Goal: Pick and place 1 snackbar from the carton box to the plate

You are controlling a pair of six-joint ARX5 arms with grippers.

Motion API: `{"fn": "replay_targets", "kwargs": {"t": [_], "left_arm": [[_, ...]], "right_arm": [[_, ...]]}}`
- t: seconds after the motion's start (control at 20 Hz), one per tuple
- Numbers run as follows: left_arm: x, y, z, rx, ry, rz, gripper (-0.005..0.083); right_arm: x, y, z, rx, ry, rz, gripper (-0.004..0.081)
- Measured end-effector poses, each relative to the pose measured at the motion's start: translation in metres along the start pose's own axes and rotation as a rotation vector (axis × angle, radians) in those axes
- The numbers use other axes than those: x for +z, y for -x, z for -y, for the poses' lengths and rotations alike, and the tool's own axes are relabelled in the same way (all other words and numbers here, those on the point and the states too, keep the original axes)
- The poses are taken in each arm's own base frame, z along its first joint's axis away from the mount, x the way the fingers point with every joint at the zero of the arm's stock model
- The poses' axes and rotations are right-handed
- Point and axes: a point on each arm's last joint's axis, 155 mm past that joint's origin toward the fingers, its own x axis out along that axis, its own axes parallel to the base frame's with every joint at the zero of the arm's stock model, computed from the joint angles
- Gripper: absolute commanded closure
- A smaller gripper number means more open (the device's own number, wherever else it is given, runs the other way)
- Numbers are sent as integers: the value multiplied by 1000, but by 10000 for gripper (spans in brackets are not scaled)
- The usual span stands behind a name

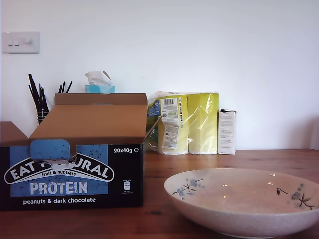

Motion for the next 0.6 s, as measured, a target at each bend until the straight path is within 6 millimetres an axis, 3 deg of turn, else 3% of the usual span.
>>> {"fn": "replay_targets", "kwargs": {"t": [0.15, 0.6], "left_arm": [[4, 0, 1, -6, 0, 17, 793], [7, 0, 6, -31, 2, 26, 793]], "right_arm": [[24, 2, -1, 4, 22, 91, 783], [31, 3, -2, 7, 28, 121, 783]]}}
